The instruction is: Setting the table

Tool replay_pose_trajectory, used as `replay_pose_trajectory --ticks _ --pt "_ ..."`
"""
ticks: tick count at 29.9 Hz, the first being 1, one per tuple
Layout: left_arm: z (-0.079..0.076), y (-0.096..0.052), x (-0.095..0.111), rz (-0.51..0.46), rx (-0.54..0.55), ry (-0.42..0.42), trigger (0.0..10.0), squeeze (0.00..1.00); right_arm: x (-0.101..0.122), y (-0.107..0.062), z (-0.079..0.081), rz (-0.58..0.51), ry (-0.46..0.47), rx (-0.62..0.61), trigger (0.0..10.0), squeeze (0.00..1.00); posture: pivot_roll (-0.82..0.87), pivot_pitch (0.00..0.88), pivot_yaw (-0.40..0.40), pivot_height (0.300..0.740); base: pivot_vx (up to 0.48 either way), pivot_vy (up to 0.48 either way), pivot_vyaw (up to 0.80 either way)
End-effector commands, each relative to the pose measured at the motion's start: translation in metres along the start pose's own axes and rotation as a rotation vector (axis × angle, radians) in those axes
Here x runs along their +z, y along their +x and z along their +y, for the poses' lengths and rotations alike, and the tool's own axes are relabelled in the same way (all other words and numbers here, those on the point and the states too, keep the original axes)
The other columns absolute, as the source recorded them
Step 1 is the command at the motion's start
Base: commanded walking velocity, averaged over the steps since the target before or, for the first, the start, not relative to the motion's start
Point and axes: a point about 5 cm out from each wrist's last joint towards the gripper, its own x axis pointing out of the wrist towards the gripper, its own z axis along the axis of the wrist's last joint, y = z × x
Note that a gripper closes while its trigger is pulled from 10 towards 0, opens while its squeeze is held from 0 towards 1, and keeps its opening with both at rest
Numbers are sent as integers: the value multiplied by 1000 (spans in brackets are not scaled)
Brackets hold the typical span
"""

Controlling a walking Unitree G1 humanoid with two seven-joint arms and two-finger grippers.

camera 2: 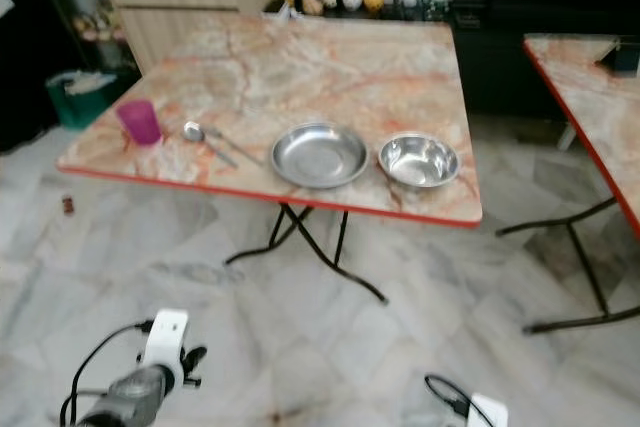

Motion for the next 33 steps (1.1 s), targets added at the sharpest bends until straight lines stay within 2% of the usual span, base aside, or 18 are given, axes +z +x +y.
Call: replay_pose_trajectory --ticks 1,6,14,22,33 --pt "1 -2 -8 21 14 -7 10000 0 -7 -2 -3 20 -18 -3 10000 0 56 0 -79 715 0 0 0" --pt "4 -4 -17 38 19 -5 10000 0 -15 -4 -5 27 -9 -8 10000 0 52 0 -74 715 0 0 0" --pt "15 -4 -8 22 28 29 10000 0 -24 -6 1 37 10 -5 10000 0 23 0 -20 715 0 0 0" --pt "19 -4 -6 22 37 26 10000 0 -27 -7 2 44 19 -7 10000 0 14 0 -1 715 0 0 0" --pt "24 -6 -12 44 41 40 10000 0 -31 -8 2 52 16 -1 10000 0 -13 0 18 715 0 0 0"
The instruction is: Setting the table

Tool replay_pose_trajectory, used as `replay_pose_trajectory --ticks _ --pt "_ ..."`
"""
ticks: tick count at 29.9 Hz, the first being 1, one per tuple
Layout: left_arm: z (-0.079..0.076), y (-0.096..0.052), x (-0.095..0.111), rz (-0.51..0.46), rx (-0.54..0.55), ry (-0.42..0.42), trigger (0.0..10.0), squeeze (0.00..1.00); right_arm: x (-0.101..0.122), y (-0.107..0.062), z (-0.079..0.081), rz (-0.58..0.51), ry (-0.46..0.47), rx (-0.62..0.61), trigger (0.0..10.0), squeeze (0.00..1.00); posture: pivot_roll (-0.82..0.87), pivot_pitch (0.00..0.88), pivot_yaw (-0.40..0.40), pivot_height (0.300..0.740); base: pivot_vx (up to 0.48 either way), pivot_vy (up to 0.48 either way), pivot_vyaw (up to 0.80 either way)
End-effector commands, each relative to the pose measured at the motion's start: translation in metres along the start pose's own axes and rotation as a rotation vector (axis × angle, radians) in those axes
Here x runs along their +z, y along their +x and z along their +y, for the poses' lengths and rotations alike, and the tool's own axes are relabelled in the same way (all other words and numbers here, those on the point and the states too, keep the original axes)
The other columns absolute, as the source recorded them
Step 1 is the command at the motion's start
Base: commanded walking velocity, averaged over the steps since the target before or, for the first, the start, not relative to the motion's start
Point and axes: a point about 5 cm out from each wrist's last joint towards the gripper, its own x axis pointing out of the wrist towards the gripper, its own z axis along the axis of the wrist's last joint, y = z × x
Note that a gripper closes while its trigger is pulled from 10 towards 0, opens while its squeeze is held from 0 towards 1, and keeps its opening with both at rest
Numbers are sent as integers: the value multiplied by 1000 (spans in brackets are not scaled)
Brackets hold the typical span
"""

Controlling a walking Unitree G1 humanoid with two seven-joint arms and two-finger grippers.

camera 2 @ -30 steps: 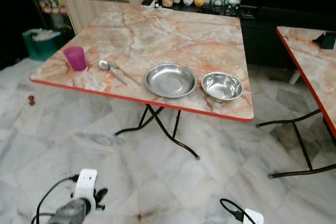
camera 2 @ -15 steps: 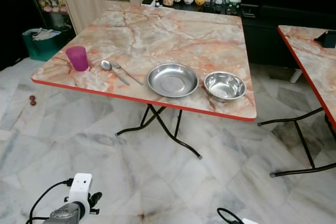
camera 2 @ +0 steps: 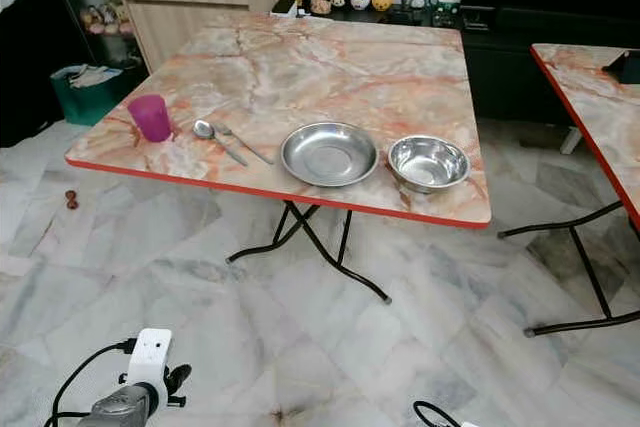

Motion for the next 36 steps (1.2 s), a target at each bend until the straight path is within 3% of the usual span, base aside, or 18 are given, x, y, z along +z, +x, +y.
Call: replay_pose_trajectory --ticks 1,12,16,18,19,20,22,23,24,25,26,27,28,30,31,33,34,36 --pt "4 -2 -6 25 2 20 10000 0 -3 -1 1 2 4 3 10000 0 -14 0 19 715 0 0 0" --pt "0 -1 -6 21 -29 85 10000 0 -7 -2 1 12 -27 18 10000 0 6 0 3 715 0 0 0" --pt "9 -1 1 -14 7 -3 10000 0 -3 -1 1 -1 -44 36 10000 0 -24 0 -11 715 0 0 0" --pt "4 -2 2 -27 -53 100 10000 0 0 -1 1 -28 44 16 10000 0 16 0 8 715 0 0 0" --pt "7 -2 1 -21 -26 83 10000 0 3 0 1 -35 15 22 10000 0 14 0 0 715 0 0 0" --pt "13 -3 -4 0 39 -20 10000 0 6 0 1 -44 -20 30 10000 0 37 0 -19 715 0 0 0" --pt "17 -3 -4 1 49 -31 10000 0 9 1 3 -50 -64 49 10000 0 33 0 9 715 0 0 0" --pt "16 -4 -2 1 -1 57 10000 0 9 1 5 -79 63 49 10000 0 20 0 15 715 0 0 0" --pt "16 -4 -3 6 -12 93 10000 0 9 0 6 -88 134 48 10000 0 20 0 15 715 0 0 0" --pt "16 -4 -3 6 -12 93 10000 0 9 0 6 -88 134 48 10000 0 20 0 15 715 0 0 0" --pt "24 -5 -3 -5 34 2 10000 0 7 0 4 -86 113 38 10000 0 17 0 69 715 0 0 0" --pt "24 -5 -3 -5 34 2 10000 0 7 0 4 -86 113 38 10000 0 17 0 69 715 0 0 0" --pt "27 -5 -1 -13 32 -18 10000 0 7 0 5 -79 43 50 10000 0 13 0 48 715 0 0 0" --pt "34 -6 2 7 9 118 10000 0 5 0 9 -46 -104 87 10000 0 -63 0 69 715 0 0 0" --pt "39 -6 7 8 16 127 10000 0 5 1 10 -31 -142 97 10000 0 -68 0 84 715 0 0 0" --pt "44 -5 18 -12 35 108 10000 0 5 1 9 -18 -177 94 10000 0 -46 0 59 715 0 0 0" --pt "39 -2 29 -36 26 139 10000 0 6 1 7 -10 -200 83 10000 0 -28 0 37 715 0 0 0" --pt "31 0 38 -73 11 132 10000 0 6 1 5 -17 -157 60 10000 0 -40 0 43 715 0 0 0"
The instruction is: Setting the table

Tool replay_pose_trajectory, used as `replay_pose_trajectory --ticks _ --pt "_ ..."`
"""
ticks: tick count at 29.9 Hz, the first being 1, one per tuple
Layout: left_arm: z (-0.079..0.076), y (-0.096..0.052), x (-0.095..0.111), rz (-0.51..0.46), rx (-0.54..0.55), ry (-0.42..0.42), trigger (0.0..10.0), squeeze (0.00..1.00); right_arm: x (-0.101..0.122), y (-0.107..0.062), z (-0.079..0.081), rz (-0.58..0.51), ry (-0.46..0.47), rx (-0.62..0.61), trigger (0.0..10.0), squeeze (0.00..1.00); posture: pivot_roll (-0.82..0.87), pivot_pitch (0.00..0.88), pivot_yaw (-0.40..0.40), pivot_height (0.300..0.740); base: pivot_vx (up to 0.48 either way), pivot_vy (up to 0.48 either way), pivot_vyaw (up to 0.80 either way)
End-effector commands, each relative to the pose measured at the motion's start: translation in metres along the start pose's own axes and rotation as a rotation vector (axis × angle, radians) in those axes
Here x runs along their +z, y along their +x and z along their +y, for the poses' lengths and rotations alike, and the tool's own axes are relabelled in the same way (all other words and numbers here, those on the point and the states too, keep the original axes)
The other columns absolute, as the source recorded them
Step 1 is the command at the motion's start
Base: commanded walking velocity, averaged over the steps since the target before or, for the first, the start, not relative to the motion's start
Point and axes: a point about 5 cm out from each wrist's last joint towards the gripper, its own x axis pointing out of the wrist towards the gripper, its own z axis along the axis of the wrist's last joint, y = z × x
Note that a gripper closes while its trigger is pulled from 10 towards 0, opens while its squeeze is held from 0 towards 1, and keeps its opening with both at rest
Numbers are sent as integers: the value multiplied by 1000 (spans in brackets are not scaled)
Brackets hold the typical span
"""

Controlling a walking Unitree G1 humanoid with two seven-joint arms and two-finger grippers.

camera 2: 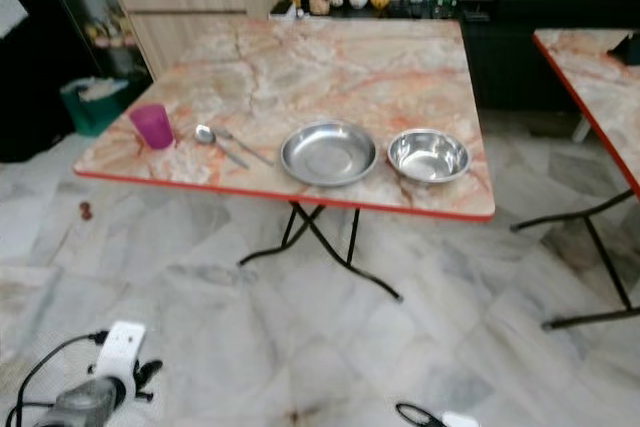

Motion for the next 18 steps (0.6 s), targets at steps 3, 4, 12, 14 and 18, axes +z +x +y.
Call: replay_pose_trajectory --ticks 3,4,12,14,18 --pt "-13 3 7 -35 -20 -2 10000 0 41 4 -17 -162 93 -38 10000 0 -26 0 29 715 0 0 0" --pt "-14 3 6 -35 -20 -5 10000 0 41 4 -16 -164 93 -35 10000 0 -26 0 29 715 0 0 0" --pt "-12 3 22 -162 30 -32 10000 0 36 5 -11 -129 121 -37 10000 0 -3 0 17 715 0 0 0" --pt "-3 -1 36 -277 96 -25 10000 0 30 4 -16 -103 131 -50 10000 0 21 0 6 715 0 0 0" --pt "6 -9 52 -431 158 -31 10000 0 25 3 -22 -78 140 -69 10000 0 40 0 -5 715 0 0 0"
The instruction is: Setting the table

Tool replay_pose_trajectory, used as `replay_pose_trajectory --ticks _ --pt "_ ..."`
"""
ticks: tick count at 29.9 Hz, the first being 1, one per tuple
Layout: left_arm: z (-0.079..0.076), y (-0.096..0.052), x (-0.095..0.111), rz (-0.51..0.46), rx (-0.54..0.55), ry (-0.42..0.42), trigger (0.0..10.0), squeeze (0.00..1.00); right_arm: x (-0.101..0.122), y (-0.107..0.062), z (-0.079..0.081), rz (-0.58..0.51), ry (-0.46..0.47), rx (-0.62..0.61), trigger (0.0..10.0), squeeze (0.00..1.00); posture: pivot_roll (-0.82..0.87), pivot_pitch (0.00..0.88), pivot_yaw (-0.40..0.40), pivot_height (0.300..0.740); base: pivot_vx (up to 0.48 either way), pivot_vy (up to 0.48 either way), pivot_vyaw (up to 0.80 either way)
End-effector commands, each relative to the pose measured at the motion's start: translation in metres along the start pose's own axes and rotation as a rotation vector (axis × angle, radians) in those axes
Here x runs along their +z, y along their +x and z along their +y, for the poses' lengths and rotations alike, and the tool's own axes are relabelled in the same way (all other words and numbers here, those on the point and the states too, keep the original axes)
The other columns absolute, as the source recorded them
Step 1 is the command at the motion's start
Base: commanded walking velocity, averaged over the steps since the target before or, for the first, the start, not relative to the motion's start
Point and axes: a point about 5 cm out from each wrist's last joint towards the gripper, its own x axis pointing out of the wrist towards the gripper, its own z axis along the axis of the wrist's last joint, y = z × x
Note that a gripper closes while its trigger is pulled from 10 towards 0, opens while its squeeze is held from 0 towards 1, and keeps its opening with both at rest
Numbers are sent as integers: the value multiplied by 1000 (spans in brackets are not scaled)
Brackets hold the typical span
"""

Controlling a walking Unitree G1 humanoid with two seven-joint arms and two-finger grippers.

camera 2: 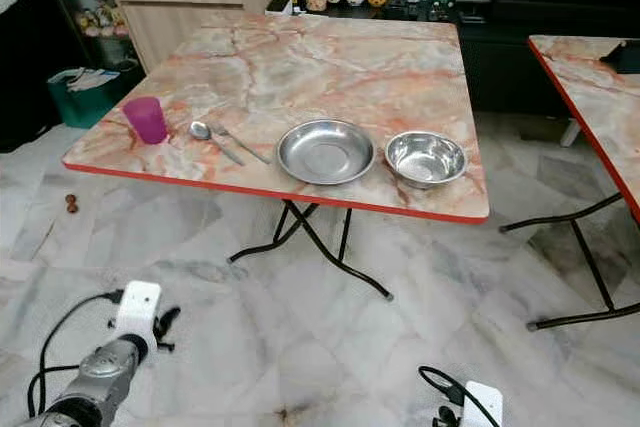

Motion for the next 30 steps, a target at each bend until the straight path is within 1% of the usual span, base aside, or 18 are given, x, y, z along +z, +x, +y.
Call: replay_pose_trajectory --ticks 1,3,4,5,7,8,9,11,14,15,16,18,20,21,24,27,29,30 --pt "9 -3 6 -71 47 -10 10000 0 -6 -2 -6 29 21 -21 10000 0 40 0 -5 715 0 0 0" --pt "9 -7 17 -169 49 -16 10000 0 -7 -2 -1 22 21 -17 10000 0 54 0 -11 715 0 0 0" --pt "6 -13 26 -242 38 0 10000 0 -6 -1 2 11 21 -13 10000 0 65 0 -16 715 0 0 0" --pt "3 -18 33 -294 26 13 10000 0 -5 -1 2 7 18 -12 10000 0 75 0 -21 715 0 0 0" --pt "1 -23 41 -336 21 25 10000 0 -5 -1 2 2 20 -10 10000 0 83 0 -26 715 0 0 0" --pt "-1 -27 51 -386 20 30 10000 0 -5 -2 1 -4 23 -10 10000 0 89 0 -29 715 0 0 0" --pt "-2 -29 56 -409 20 30 10000 0 -5 -2 1 -6 23 -10 10000 0 91 0 -31 715 0 0 0" --pt "-4 -30 73 -466 16 25 10000 0 -5 -2 1 -8 22 -10 10000 0 101 0 -36 715 0 0 0" --pt "-11 -26 101 -529 6 -19 10000 0 -5 -2 0 -17 31 -12 10000 0 113 0 -42 715 0 0 0" --pt "-11 -26 101 -529 6 -19 10000 0 -5 -2 0 -17 31 -12 10000 0 113 0 -42 715 0 0 0" --pt "-19 -23 114 -554 -30 -11 10000 0 -6 -2 1 -16 30 -11 10000 0 107 0 -39 715 0 0 0" --pt "-27 -20 126 -576 -66 -11 10000 0 -7 -3 1 -16 34 -13 10000 0 98 0 -33 715 0 0 0" --pt "-36 -17 136 -586 -103 -32 10000 0 -12 -5 -1 -12 53 -21 10000 0 78 0 -23 715 0 0 0" --pt "-36 -17 136 -586 -103 -32 10000 0 -12 -5 -1 -12 53 -21 10000 0 78 0 -23 715 0 0 0" --pt "-42 -17 143 -595 -129 -40 10000 0 -24 -9 -5 10 82 -34 10000 0 68 0 -18 715 0 0 -617" --pt "-44 -18 146 -602 -142 -52 10000 0 -35 -14 -7 30 73 -37 10000 0 68 0 -18 715 0 0 -694" --pt "-45 -19 148 -605 -151 -52 10000 0 -48 -20 -10 56 69 -39 10000 0 78 0 -22 715 0 0 -694" --pt "-45 -19 148 -605 -151 -52 10000 0 -48 -20 -10 56 69 -39 10000 0 78 0 -22 715 0 0 -694"
